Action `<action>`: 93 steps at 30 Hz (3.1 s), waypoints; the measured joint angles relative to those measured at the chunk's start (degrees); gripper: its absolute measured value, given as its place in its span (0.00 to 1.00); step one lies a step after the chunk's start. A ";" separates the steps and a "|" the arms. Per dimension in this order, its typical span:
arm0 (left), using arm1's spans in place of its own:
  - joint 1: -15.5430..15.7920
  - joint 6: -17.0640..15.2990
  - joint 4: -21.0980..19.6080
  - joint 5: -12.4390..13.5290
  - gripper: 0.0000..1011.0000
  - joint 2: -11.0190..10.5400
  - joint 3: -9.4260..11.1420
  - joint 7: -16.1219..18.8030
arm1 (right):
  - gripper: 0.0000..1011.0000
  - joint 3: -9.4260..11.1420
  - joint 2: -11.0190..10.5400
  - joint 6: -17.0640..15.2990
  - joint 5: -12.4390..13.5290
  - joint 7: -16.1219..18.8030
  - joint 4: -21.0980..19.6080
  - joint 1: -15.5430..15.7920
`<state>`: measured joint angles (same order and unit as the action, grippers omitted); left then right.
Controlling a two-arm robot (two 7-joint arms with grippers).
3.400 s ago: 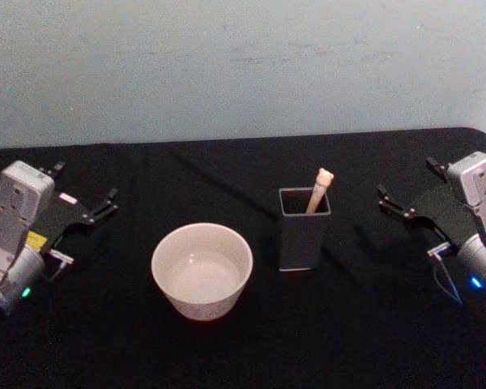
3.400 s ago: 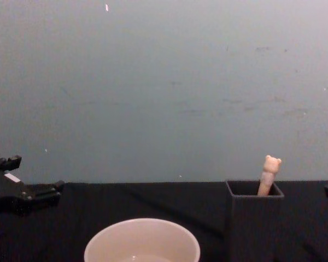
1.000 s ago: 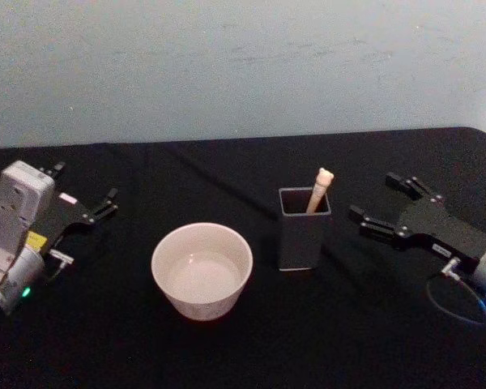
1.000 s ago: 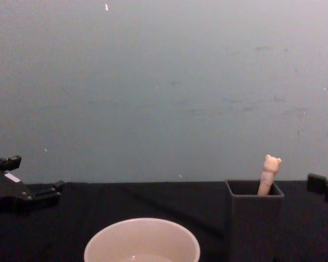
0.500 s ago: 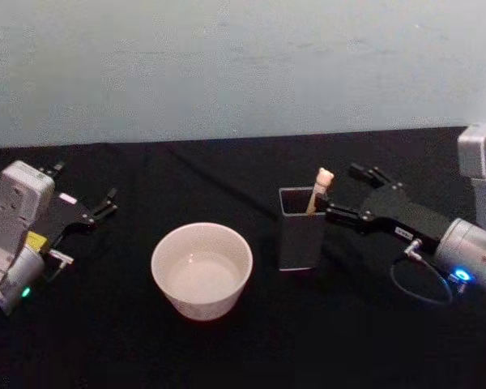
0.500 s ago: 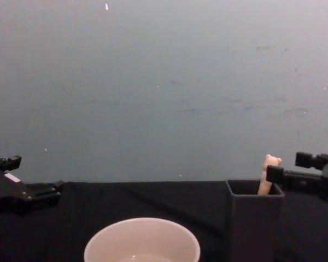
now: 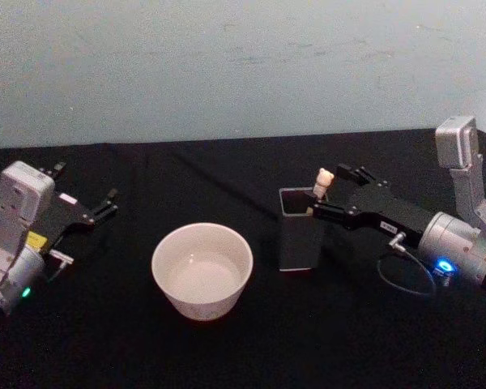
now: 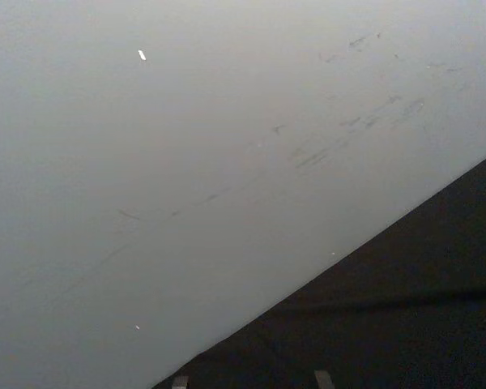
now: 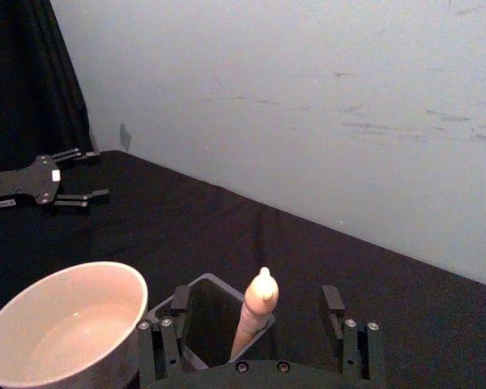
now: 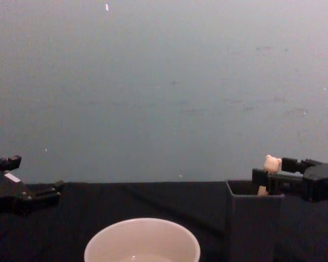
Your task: Pick up the stirring spoon with one hand, stir inside the cup, then place it back in its original position.
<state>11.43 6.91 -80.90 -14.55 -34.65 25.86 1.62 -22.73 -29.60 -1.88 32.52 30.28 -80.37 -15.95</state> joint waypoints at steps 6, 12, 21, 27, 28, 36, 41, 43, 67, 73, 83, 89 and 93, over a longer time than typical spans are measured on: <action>0.00 0.00 0.00 0.00 0.99 0.00 0.00 0.00 | 0.99 -0.11 0.57 -0.72 -0.03 0.33 0.92 -0.85; 0.00 0.00 0.00 0.00 0.99 0.00 0.00 0.00 | 0.99 -0.11 0.66 -0.88 -0.01 0.43 1.06 -1.03; 0.00 0.00 0.00 0.00 0.99 0.00 0.00 0.00 | 0.99 -0.07 0.63 -0.87 0.04 0.43 1.06 -1.02; 0.00 0.00 0.00 0.00 0.99 0.00 0.00 0.00 | 0.97 -0.04 0.60 -0.85 0.07 0.42 1.05 -0.99; 0.00 0.00 0.00 0.00 0.99 0.00 0.00 0.00 | 0.95 -0.05 0.60 -0.85 0.08 0.42 1.04 -0.98; 0.00 0.00 0.00 0.00 0.99 0.00 0.00 0.00 | 0.73 -0.04 0.60 -0.82 0.08 0.39 1.01 -0.94; 0.00 0.00 0.00 0.00 0.99 0.00 0.00 0.00 | 0.60 -0.04 0.60 -0.80 0.08 0.38 0.99 -0.93; 0.00 0.00 0.00 0.00 0.99 0.00 0.00 0.00 | 0.54 -0.04 0.60 -0.79 0.08 0.38 0.98 -0.93; 0.00 0.00 0.00 0.00 0.99 0.00 0.00 0.00 | 0.21 -0.04 0.61 -0.76 0.07 0.37 0.97 -0.93; 0.00 0.00 0.00 0.00 0.99 0.00 0.00 0.00 | 0.21 0.14 0.49 -1.74 1.10 0.92 0.80 -0.94; 0.00 0.00 0.00 0.00 0.99 0.00 0.00 0.00 | 0.21 1.72 -0.22 -3.03 4.96 1.28 -1.24 -0.68; 0.00 0.00 0.00 0.00 0.99 0.00 0.00 0.00 | 0.21 3.23 -0.98 -3.14 7.91 1.21 -3.19 -0.38; 0.00 0.00 0.00 0.00 0.99 0.00 0.00 0.00 | 0.21 4.02 -1.30 -3.07 9.76 1.15 -4.08 -0.44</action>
<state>11.43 6.91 -80.90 -14.55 -34.65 25.86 1.62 -18.72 -30.90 -4.95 42.28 31.43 -84.45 -16.39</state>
